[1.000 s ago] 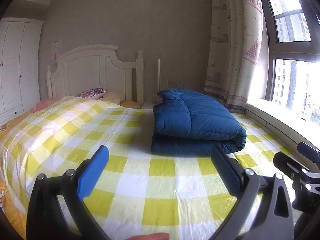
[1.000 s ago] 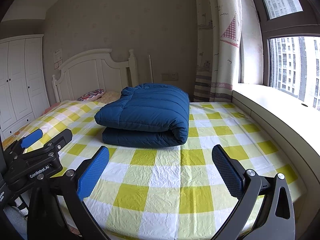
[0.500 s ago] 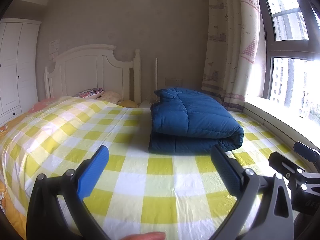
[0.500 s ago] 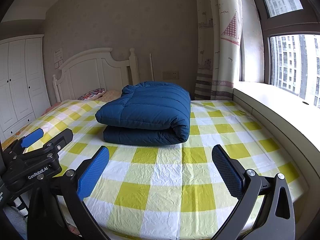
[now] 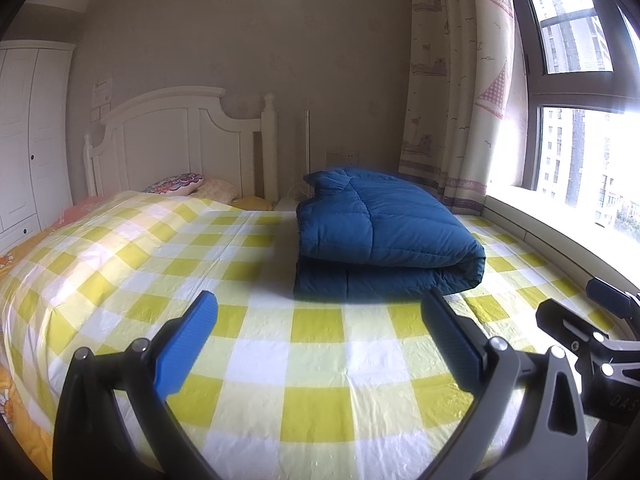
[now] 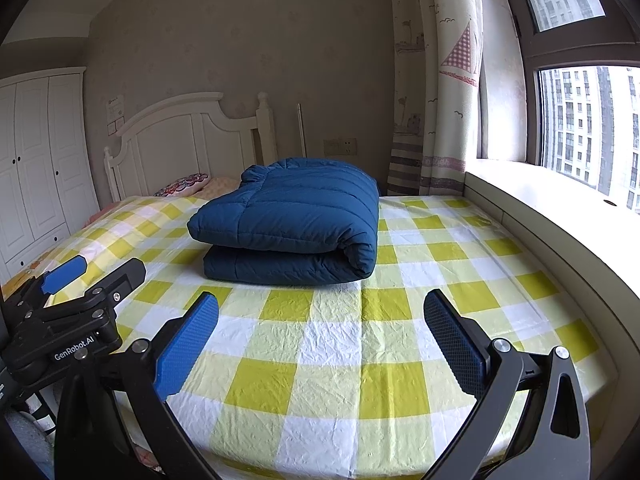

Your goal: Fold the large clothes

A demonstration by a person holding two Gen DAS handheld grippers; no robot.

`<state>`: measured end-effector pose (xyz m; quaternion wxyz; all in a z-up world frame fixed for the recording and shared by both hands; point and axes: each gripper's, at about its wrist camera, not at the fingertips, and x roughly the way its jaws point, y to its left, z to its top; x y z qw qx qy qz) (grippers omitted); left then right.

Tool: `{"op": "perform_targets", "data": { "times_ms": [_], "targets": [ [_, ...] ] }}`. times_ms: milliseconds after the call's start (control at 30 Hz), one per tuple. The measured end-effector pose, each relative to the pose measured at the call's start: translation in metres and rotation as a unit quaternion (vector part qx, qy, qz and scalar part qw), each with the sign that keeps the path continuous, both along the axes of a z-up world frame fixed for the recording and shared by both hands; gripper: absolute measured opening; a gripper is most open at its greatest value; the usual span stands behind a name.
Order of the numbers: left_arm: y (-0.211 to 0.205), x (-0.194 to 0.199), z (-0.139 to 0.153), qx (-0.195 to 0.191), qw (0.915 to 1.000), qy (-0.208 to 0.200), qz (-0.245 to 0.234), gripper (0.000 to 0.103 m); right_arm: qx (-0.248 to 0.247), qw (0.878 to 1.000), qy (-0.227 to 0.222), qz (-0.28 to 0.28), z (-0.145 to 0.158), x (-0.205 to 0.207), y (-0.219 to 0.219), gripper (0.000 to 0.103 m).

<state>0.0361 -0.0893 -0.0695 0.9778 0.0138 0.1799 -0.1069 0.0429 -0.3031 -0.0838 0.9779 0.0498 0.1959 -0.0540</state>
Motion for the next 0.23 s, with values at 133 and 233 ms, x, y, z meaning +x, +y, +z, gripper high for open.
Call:
{"op": "perform_targets", "data": {
  "times_ms": [133, 233],
  "targets": [
    [0.0048, 0.0048, -0.0027, -0.01, 0.9999, 0.014, -0.001, 0.101, 0.001, 1.0, 0.006, 0.0, -0.0028, 0.0023, 0.0017, 0.099],
    [0.0098, 0.0086, -0.007, -0.014, 0.9997, 0.022, 0.004, 0.101, -0.001, 1.0, 0.01, 0.001, -0.0048, 0.005, 0.0028, 0.099]
  ]
}}
